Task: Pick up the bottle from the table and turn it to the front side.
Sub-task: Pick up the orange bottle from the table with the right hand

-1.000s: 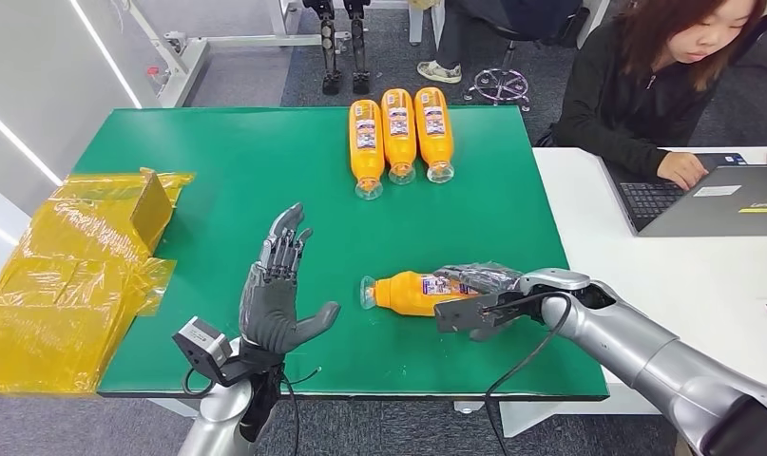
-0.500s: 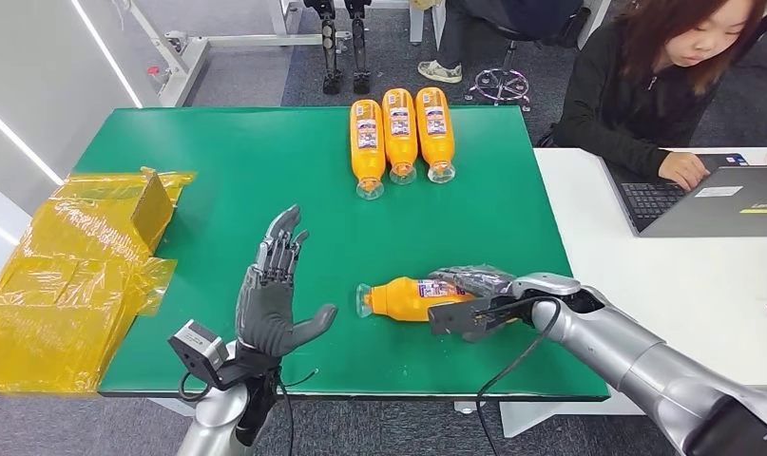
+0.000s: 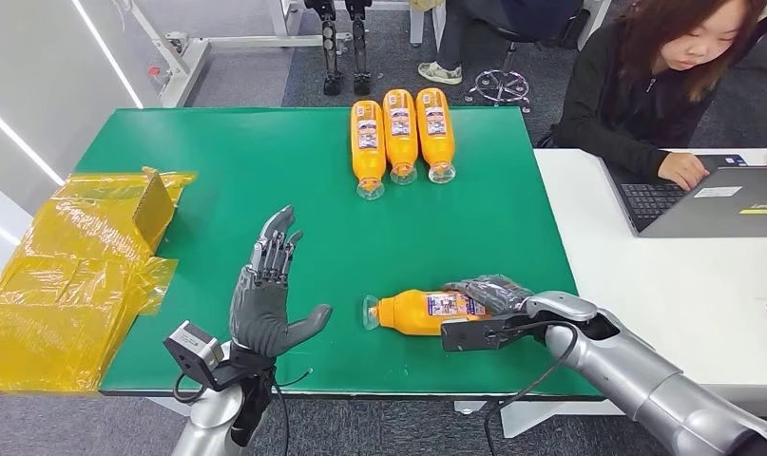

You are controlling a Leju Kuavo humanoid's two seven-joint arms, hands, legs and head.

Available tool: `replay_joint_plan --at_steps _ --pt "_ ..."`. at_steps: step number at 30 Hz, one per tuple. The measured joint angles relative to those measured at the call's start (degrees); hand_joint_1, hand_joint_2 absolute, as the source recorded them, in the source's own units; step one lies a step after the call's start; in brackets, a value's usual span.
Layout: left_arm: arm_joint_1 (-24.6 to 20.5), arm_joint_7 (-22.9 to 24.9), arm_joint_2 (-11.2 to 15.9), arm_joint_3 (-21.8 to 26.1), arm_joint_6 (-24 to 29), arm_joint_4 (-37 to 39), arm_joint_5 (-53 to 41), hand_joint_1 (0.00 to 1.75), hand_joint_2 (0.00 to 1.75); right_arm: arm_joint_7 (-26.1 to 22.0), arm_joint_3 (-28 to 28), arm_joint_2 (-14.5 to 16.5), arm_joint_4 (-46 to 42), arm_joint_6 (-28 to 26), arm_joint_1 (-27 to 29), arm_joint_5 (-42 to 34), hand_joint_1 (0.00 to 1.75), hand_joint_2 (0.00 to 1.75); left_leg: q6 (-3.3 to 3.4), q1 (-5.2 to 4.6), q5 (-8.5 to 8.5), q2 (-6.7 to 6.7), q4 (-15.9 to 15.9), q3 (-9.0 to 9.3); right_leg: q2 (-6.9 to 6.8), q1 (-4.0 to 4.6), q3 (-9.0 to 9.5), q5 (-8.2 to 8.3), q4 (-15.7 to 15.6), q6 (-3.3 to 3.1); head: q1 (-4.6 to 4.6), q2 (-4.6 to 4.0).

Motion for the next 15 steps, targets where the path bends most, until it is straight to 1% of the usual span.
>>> replay_joint_plan --at_steps 5,9,11,15 --pt "0.0 0.0 0.0 0.1 0.1 0.0 0.0 0.0 1.75 0.0 -1.3 -0.8 -1.4 -0.5 1.2 0.4 1.75 1.75 0.0 -0.01 0.0 0.0 0.0 -0.01 0.01 -0.01 0.0 0.0 0.0 0.0 0.0 -0.01" --pt "0.0 -0.1 0.0 0.3 0.3 0.0 -0.2 0.0 1.75 0.0 -2.4 -0.8 -1.8 -2.3 2.0 2.5 1.75 1.75 0.0 0.0 0.0 -0.01 0.0 -0.03 0.0 0.0 -0.01 0.0 0.0 0.0 0.0 0.0" --pt "0.1 -0.1 0.0 0.6 0.5 0.0 -0.4 0.0 1.75 -0.1 -3.2 -0.7 -2.1 -3.9 2.6 3.7 1.75 1.75 0.0 0.0 0.0 -0.01 0.0 -0.05 -0.01 0.0 -0.01 0.0 0.0 0.0 0.0 0.0" --pt "0.7 -0.2 0.0 0.9 0.9 -0.2 -0.7 0.0 1.75 -0.2 -6.7 -0.1 -4.0 -9.6 4.5 7.5 1.75 1.75 0.0 0.0 0.0 -0.02 0.0 -0.08 -0.01 0.0 -0.04 0.0 0.0 0.0 -0.01 -0.01"
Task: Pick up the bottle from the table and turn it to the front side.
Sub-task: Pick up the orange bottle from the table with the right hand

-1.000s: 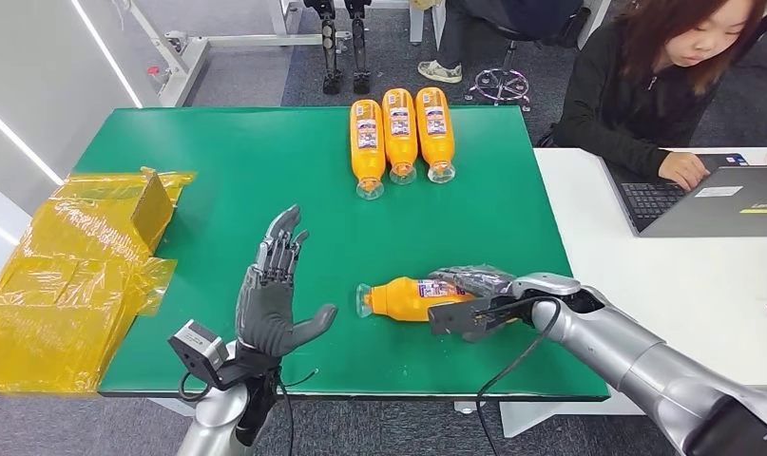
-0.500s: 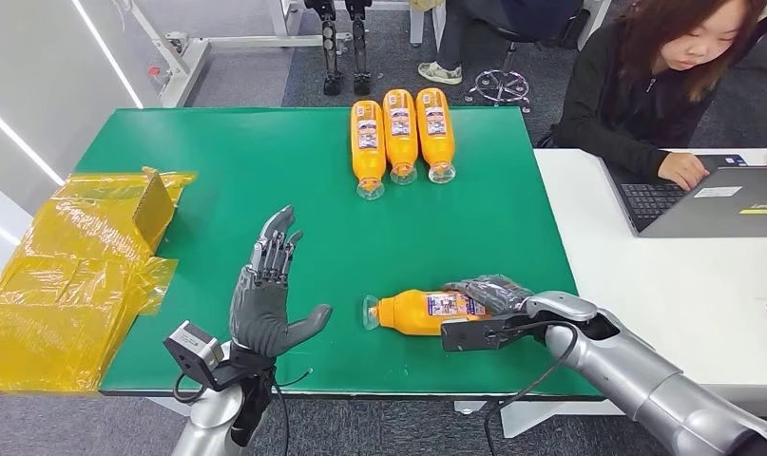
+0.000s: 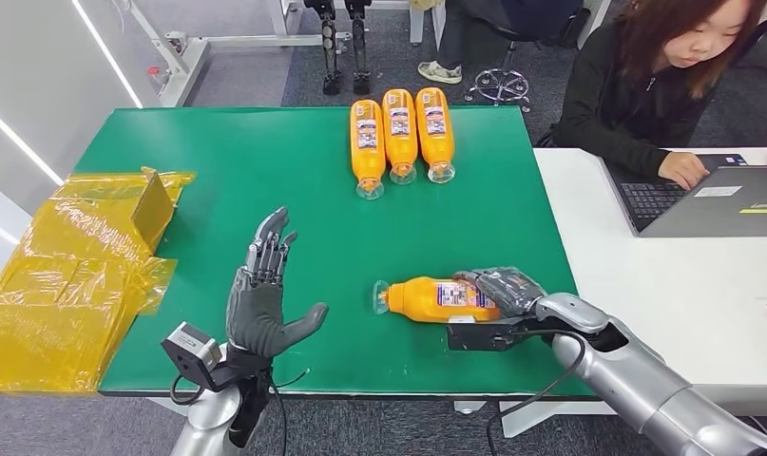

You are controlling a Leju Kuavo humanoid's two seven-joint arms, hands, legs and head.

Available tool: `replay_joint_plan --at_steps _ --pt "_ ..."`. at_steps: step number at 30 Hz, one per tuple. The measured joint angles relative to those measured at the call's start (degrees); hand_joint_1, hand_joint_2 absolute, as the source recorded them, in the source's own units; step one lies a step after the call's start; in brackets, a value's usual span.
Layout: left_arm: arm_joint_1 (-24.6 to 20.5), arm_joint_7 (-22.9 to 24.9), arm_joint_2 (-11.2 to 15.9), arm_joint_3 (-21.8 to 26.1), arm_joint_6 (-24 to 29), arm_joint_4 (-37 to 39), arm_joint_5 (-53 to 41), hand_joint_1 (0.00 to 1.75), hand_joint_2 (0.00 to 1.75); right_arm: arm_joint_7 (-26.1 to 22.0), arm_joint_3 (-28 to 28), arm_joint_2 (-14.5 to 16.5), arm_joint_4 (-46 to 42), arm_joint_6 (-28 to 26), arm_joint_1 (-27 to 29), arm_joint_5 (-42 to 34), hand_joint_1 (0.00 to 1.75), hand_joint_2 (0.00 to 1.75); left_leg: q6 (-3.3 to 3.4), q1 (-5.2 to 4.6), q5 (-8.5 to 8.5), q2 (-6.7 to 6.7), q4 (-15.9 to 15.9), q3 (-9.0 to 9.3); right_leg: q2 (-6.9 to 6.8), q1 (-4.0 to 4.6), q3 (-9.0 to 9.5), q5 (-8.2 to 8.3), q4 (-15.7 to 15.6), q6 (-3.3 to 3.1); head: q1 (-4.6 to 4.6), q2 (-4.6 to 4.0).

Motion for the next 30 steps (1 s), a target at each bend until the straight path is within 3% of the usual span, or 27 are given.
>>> replay_joint_plan --at_steps 9,15,24,30 --pt "1.4 -0.1 0.0 0.2 0.6 -1.4 -0.8 0.0 1.75 0.1 -10.5 1.6 -10.6 -7.1 9.4 7.1 1.75 1.75 0.0 0.0 -0.01 -0.19 0.0 -0.13 -0.16 0.0 -0.08 -0.04 0.0 0.04 0.01 0.01" --pt "1.6 -0.1 0.0 0.2 0.3 -1.9 -1.1 0.0 1.75 -2.6 -16.0 2.8 -17.4 -11.7 17.5 10.8 1.75 1.75 0.0 0.0 -0.01 -0.2 0.0 -0.18 -0.16 0.0 -0.13 -0.05 0.0 0.05 0.01 0.01" --pt "1.1 0.4 0.0 0.2 -4.4 -1.7 3.6 0.0 1.75 -5.3 -17.6 6.6 -25.4 -19.2 27.9 15.7 1.75 1.75 0.0 0.01 -0.01 -0.17 0.0 -0.19 -0.14 0.01 -0.19 -0.05 0.0 0.04 0.01 0.0" --pt "0.7 1.7 -0.6 0.2 -11.7 -0.5 10.0 0.0 1.75 -7.0 -17.3 10.3 -27.3 -22.8 31.4 18.9 1.75 1.75 0.0 0.01 -0.01 -0.14 0.0 -0.19 -0.1 0.0 -0.21 -0.05 0.0 0.04 0.01 0.01"
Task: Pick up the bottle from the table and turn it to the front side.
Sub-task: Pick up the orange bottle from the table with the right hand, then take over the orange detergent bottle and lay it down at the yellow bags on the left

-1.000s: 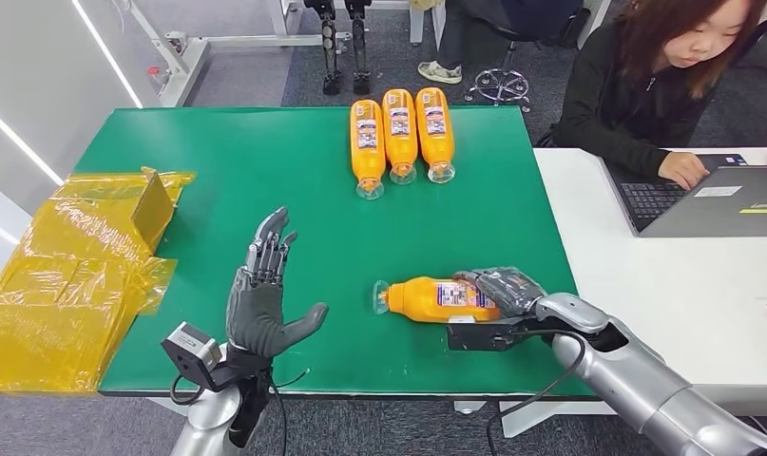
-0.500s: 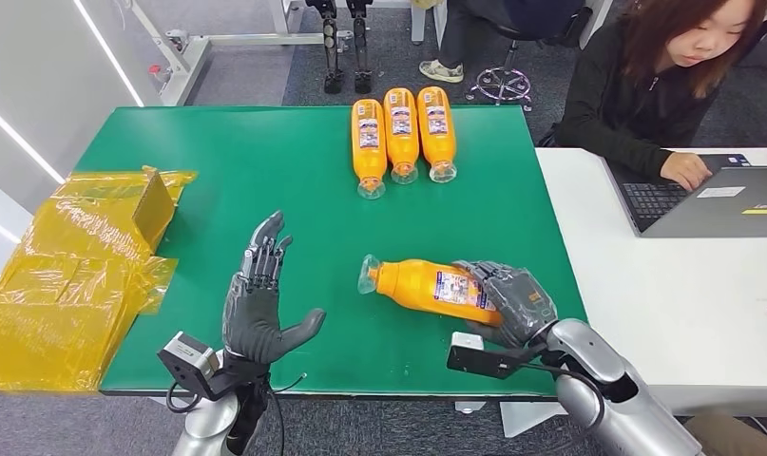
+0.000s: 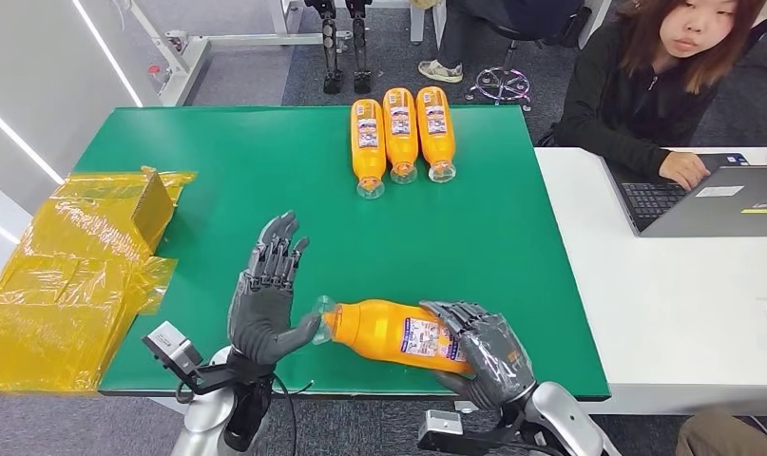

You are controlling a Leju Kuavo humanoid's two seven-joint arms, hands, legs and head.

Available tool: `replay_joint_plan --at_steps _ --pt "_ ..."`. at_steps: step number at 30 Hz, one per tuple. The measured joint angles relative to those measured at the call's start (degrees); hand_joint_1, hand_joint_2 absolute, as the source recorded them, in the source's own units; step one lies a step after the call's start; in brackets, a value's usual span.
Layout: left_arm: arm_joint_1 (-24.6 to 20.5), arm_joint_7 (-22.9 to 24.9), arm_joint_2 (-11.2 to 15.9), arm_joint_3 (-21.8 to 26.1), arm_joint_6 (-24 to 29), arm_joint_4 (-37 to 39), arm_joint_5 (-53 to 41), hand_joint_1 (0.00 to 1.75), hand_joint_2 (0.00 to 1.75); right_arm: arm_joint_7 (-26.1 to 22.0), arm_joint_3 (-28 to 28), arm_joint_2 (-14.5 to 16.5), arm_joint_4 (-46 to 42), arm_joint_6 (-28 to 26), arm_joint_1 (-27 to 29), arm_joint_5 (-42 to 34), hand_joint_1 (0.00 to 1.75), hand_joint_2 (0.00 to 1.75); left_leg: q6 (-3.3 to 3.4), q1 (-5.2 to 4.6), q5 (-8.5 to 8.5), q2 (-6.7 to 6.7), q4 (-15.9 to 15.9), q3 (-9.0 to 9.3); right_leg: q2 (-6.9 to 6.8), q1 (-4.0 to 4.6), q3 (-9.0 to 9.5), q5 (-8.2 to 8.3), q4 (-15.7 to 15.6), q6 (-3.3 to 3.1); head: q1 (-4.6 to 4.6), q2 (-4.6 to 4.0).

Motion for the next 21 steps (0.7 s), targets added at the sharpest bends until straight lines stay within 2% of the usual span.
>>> replay_joint_plan --at_steps 4,12,21 --pt "-0.1 1.1 -0.4 0.0 -6.7 1.4 6.1 0.0 1.75 -0.8 0.2 2.2 -0.3 -1.3 0.7 1.1 1.75 1.75 0.0 -0.01 0.0 0.03 0.0 0.0 0.01 -0.01 0.0 0.0 0.0 0.0 -0.01 -0.01" --pt "-0.5 2.5 -0.5 -0.5 -14.4 3.4 13.0 0.0 1.75 -2.6 0.3 3.9 -0.8 -3.2 1.3 1.7 1.75 1.75 0.0 -0.01 0.0 0.05 0.0 0.0 0.02 -0.01 -0.01 0.0 0.0 0.0 0.0 0.0" --pt "-0.6 3.1 -0.5 -1.8 -15.8 3.8 14.9 0.0 1.75 -2.5 1.1 5.5 -2.8 -3.6 2.1 3.4 1.75 1.75 0.0 0.0 0.0 0.05 0.0 -0.01 0.03 0.0 -0.02 0.0 0.0 0.0 -0.01 0.0"
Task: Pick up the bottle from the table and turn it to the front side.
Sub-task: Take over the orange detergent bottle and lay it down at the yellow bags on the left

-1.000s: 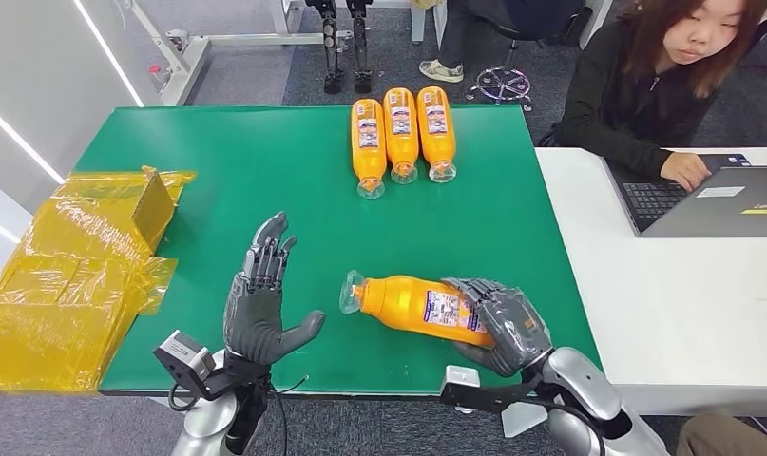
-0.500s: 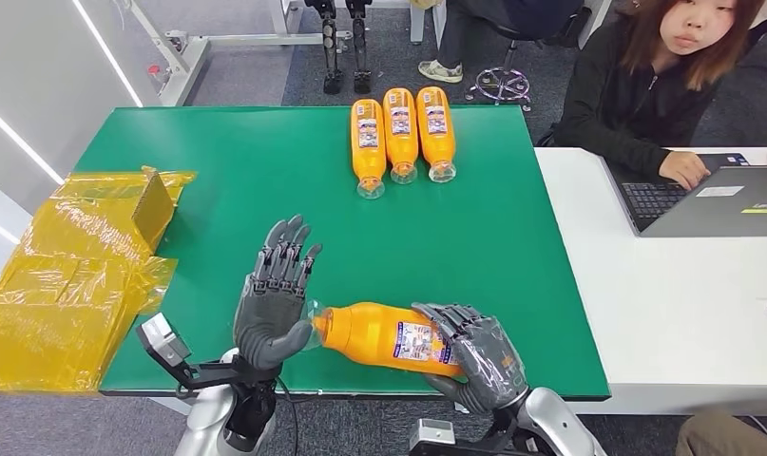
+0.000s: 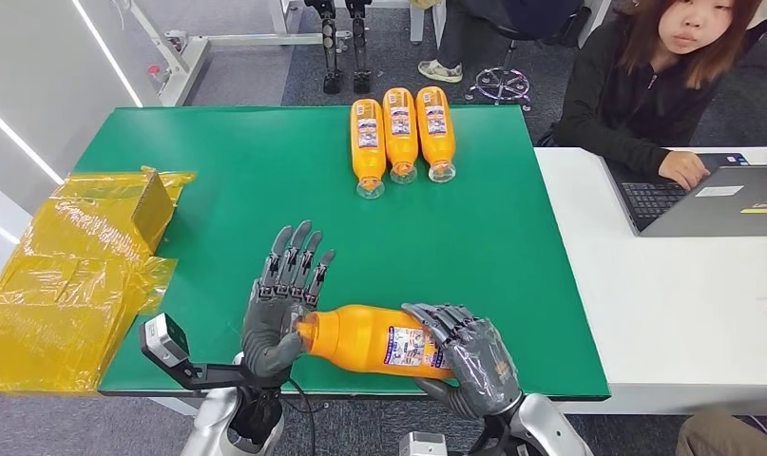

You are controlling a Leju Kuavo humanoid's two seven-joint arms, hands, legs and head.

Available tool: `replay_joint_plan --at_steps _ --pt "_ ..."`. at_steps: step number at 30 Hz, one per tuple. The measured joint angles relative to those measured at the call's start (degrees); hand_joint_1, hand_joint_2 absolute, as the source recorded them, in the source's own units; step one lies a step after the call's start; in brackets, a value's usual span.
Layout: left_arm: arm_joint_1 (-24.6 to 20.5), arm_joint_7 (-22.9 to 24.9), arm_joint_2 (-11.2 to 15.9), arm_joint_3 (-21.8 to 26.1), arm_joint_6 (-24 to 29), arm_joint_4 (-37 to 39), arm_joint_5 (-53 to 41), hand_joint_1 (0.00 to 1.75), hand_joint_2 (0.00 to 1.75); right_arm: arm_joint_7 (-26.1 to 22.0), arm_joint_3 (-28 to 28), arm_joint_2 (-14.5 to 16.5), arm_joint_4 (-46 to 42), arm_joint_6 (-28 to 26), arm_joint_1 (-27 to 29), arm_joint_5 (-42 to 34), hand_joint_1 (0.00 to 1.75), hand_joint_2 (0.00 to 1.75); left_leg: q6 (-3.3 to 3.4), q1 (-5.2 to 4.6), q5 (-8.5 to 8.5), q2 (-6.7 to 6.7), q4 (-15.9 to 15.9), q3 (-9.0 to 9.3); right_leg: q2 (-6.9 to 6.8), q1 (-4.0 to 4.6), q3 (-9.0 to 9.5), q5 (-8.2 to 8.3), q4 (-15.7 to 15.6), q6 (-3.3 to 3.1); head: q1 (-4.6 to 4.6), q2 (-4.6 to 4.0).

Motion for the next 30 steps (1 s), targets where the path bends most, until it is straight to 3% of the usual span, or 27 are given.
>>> replay_joint_plan --at_steps 10,19,21,23,25,30 --pt "-0.1 -0.4 -0.1 -2.7 1.0 0.2 -1.0 0.0 1.75 1.4 3.9 4.0 -0.9 -0.6 -0.3 1.8 1.75 1.75 0.0 0.0 0.0 0.03 0.0 0.0 0.01 0.0 -0.01 0.0 0.0 0.0 0.0 0.0" --pt "-0.8 0.0 -0.1 -4.1 0.6 0.2 -0.8 0.0 1.75 4.2 3.0 5.6 -6.1 1.4 0.9 4.4 1.75 1.75 0.0 -0.01 0.0 0.03 0.0 0.0 0.01 0.0 -0.01 0.0 0.0 0.0 0.01 0.0" --pt "-1.1 -0.1 -0.1 -4.4 0.6 0.3 -0.8 0.34 1.75 4.1 2.9 6.1 -6.3 1.9 1.1 4.6 1.75 1.75 0.0 -0.01 0.0 0.03 0.0 0.0 0.01 0.0 -0.01 0.0 0.0 0.0 0.01 0.0" --pt "-1.4 -0.2 -0.1 -4.6 0.8 0.4 -0.9 1.21 1.75 4.1 2.8 6.6 -6.4 2.1 1.2 4.9 1.75 1.75 0.0 0.0 0.0 0.03 0.0 0.01 0.02 0.0 -0.02 0.01 0.0 0.0 0.01 0.0" --pt "-1.6 -0.4 -0.1 -4.8 1.3 0.4 -1.0 1.75 1.75 4.4 2.8 7.0 -6.4 2.2 1.2 5.1 1.75 1.75 0.0 0.0 0.0 0.04 0.0 0.01 0.02 0.0 -0.02 0.01 0.0 0.0 0.01 0.0" --pt "-2.0 -0.4 -0.1 -5.3 2.5 0.4 -1.5 1.75 1.75 5.1 2.5 7.7 -6.3 2.6 1.2 5.2 1.75 1.75 0.0 0.0 0.0 0.04 0.0 0.01 0.03 0.0 -0.02 0.01 0.0 0.0 0.0 0.0"
